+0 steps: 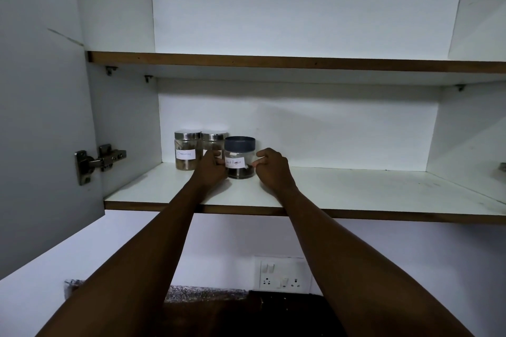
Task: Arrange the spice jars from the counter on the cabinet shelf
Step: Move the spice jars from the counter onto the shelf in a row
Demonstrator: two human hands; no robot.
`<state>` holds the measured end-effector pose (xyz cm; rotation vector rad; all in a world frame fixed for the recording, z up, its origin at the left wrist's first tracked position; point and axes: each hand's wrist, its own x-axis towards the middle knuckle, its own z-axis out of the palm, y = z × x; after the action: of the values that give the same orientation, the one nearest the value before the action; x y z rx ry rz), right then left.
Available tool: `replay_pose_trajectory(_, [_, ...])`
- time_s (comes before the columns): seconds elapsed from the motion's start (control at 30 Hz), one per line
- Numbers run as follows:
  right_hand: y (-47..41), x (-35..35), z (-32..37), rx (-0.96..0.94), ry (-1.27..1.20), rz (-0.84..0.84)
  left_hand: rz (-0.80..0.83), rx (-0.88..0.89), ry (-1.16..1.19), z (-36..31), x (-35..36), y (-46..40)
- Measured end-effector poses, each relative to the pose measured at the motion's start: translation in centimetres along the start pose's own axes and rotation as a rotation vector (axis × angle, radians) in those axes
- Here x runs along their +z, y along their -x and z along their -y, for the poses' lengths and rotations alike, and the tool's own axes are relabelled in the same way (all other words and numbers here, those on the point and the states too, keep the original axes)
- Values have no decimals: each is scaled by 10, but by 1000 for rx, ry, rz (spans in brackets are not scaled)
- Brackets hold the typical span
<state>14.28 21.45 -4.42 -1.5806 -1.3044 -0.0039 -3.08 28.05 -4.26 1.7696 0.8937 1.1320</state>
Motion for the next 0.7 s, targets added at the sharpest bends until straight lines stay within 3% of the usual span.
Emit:
replay_pose_trajectory(0.13, [1, 1, 0, -105, 124, 65, -27, 5, -84, -3, 2, 0])
replay_pose_trajectory(0.33, [1, 1, 1, -3, -18, -20, -114, 15, -177, -2, 4, 0])
replay_pose_trajectory(0.7, [2, 4, 2, 22, 46, 154, -51, 8, -188, -1, 6, -2])
